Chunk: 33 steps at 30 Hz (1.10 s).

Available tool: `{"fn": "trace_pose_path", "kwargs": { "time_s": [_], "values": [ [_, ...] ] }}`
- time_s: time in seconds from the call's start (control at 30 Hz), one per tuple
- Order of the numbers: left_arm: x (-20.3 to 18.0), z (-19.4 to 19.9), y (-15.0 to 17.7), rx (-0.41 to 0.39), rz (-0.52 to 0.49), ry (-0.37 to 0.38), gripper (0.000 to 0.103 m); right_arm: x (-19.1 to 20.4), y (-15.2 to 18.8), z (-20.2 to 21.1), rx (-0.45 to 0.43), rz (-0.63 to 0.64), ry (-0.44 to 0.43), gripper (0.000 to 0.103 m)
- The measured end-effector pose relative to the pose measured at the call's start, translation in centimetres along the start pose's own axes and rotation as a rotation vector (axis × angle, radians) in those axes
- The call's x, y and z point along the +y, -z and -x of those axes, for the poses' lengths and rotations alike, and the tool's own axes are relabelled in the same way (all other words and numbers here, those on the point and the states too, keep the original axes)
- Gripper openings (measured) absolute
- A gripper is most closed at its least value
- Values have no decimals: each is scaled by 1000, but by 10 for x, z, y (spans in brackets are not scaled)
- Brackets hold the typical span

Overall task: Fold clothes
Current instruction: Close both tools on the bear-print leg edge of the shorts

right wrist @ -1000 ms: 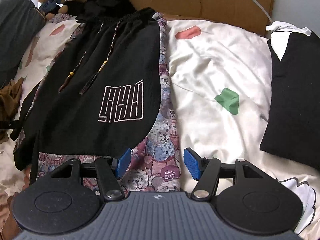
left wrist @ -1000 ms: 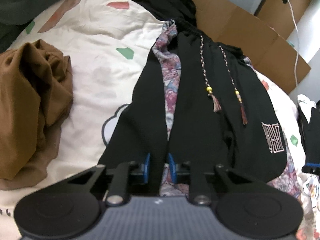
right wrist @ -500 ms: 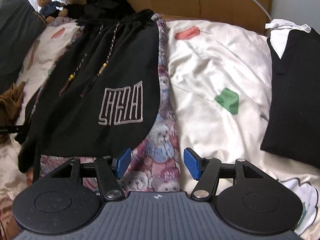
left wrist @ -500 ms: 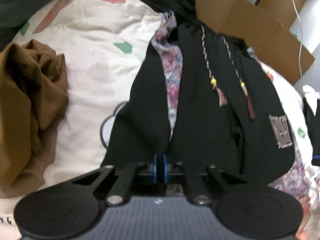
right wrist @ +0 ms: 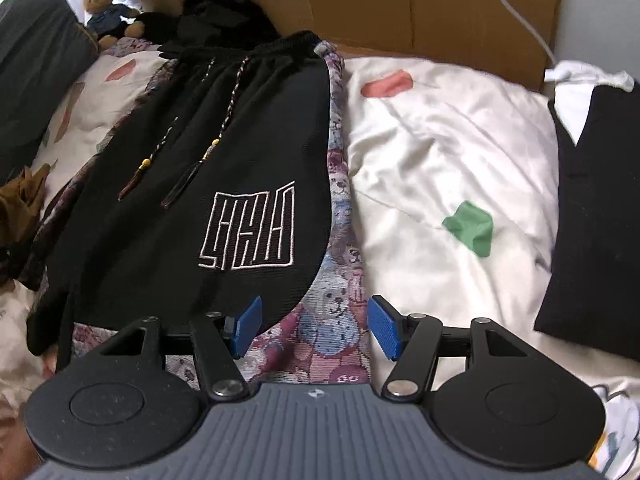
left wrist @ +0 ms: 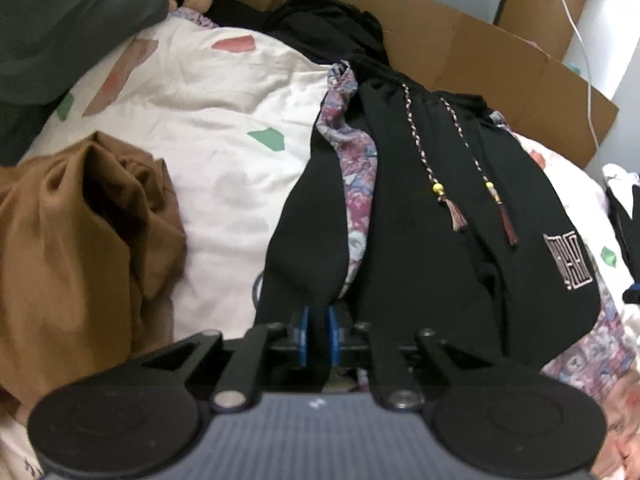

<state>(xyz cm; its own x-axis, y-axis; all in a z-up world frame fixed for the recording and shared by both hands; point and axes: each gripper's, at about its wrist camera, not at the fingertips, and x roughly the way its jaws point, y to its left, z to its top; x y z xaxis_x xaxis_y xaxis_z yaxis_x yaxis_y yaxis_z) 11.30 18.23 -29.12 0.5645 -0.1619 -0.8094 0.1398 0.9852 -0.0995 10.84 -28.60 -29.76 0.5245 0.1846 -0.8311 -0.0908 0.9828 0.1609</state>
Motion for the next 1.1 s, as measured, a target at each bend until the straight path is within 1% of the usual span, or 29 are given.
{"fn": "trace_pose_path", "kwargs": {
  "time_s": [0.07, 0.13, 0.17, 0.2, 0.23, 0.3, 0.33, 0.37, 0.4, 0.47, 0.5, 0.53, 0.6, 0.63, 0.67, 0.73, 0.77, 0.87, 0.9, 0.97, 1.1],
  "values": [
    [-3, -11, -1, 15, -25, 3, 31, -4, 2, -3, 15, -10, 19, 64],
    [-4, -15, -1, 26, -33, 3, 26, -5, 3, -6, 26, -20, 22, 64],
    [-4, -19, -2, 47, -50, 8, 10, -6, 5, -7, 34, -25, 17, 64],
    [-3, -20, -3, 51, -48, 12, 4, -6, 8, -8, 40, -26, 8, 64],
    [2, -18, -5, 45, -33, 18, 4, -6, 10, -8, 46, -27, -1, 64],
    [10, -10, -9, 17, -22, -9, 2, -5, 13, -9, 54, -17, -25, 64],
    [20, 0, -15, -13, -10, -50, 2, -4, 14, -10, 56, -12, -32, 64],
    [22, 3, -15, -20, -5, -59, 2, -3, 15, -11, 64, -4, -43, 64],
    [34, 12, -21, -44, 20, -87, 2, -2, 16, -12, 72, -2, -49, 64],
    [50, 21, -28, -56, 62, -100, 2, -1, 17, -14, 77, -6, -60, 63],
    [66, 29, -38, -66, 99, -103, 2, 0, 17, -14, 78, -8, -61, 63],
    [68, 30, -39, -67, 102, -104, 2, 0, 17, -14, 77, -8, -57, 63],
    [82, 38, -54, -84, 78, -157, 2, 1, 18, -14, 70, 4, -31, 63],
    [82, 38, -55, -84, 76, -160, 2, 1, 18, -13, 68, 9, -21, 63],
    [88, 38, -63, -82, 71, -185, 2, 1, 18, -13, 66, 15, -5, 63],
    [92, 36, -67, -71, 70, -206, 2, -2, 18, -13, 72, 7, 2, 63],
    [92, 37, -67, -70, 70, -208, 2, -4, 19, -15, 80, -3, 7, 63],
    [86, 29, -64, -55, 56, -222, 10, -8, 21, -20, 105, -7, 16, 63],
    [81, 27, -61, -54, 40, -234, 19, -9, 22, -22, 113, -10, 23, 63],
    [77, 24, -54, -45, 13, -253, 31, -11, 25, -25, 129, -21, 27, 63],
    [68, 16, -44, -20, -50, -268, 40, -10, 30, -29, 147, -25, 4, 63]
  ]
}}
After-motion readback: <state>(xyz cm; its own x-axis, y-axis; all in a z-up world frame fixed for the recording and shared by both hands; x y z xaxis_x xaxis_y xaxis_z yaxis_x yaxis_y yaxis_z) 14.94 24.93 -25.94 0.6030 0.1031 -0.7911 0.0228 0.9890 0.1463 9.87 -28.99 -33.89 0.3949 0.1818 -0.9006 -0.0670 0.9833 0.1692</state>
